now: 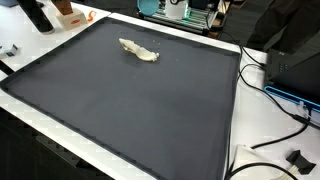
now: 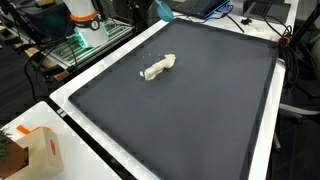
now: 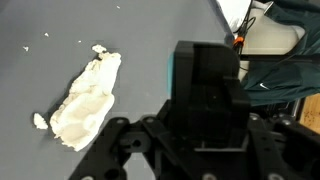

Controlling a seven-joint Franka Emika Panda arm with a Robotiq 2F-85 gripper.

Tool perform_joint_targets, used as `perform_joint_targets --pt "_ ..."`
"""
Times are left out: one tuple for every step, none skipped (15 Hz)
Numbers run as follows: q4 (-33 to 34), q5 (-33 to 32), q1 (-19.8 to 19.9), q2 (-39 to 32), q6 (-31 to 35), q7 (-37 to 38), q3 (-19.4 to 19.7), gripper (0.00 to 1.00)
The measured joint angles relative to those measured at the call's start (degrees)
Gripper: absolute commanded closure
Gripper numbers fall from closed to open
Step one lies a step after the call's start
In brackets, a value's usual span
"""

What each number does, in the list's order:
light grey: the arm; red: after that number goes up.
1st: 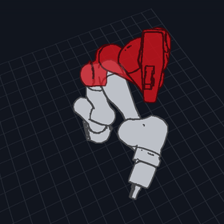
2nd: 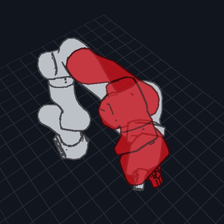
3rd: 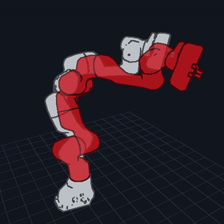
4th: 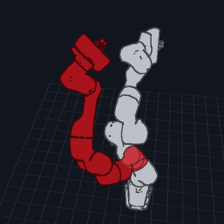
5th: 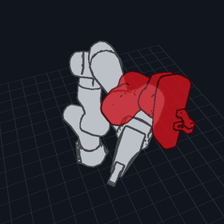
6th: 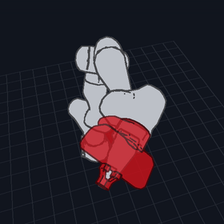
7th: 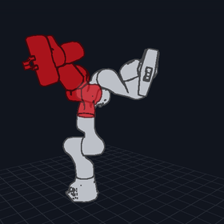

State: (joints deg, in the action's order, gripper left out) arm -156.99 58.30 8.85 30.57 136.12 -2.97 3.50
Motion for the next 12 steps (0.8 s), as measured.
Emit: perform_joint_targets --pt "0.0 0.0 0.1 0.0 0.0 0.0 0.0 0.5" --pt "0.0 0.0 0.2 0.0 0.0 0.0 0.0 0.5" --pt "0.0 0.0 0.2 0.0 0.0 0.0 0.0 0.5" --pt "0.0 0.0 0.2 0.0 0.0 0.0 0.0 0.5" --pt "0.0 0.0 0.2 0.0 0.0 0.0 0.0 0.5" --pt "0.0 0.0 0.2 0.0 0.0 0.0 0.0 0.5" --pt "0.0 0.0 0.3 0.0 0.0 0.0 0.0 0.5" --pt "0.0 0.0 0.3 0.0 0.0 0.0 0.0 0.75" --pt "0.0 0.0 0.3 0.0 0.0 0.0 0.0 0.75" --pt "0.0 0.0 0.2 0.0 0.0 0.0 0.0 0.75" --pt "0.0 0.1 0.1 -0.2 0.0 -0.1 0.3 0.75" --pt "0.1 0.3 0.0 -0.6 -0.2 -0.7 1.1 0.75"
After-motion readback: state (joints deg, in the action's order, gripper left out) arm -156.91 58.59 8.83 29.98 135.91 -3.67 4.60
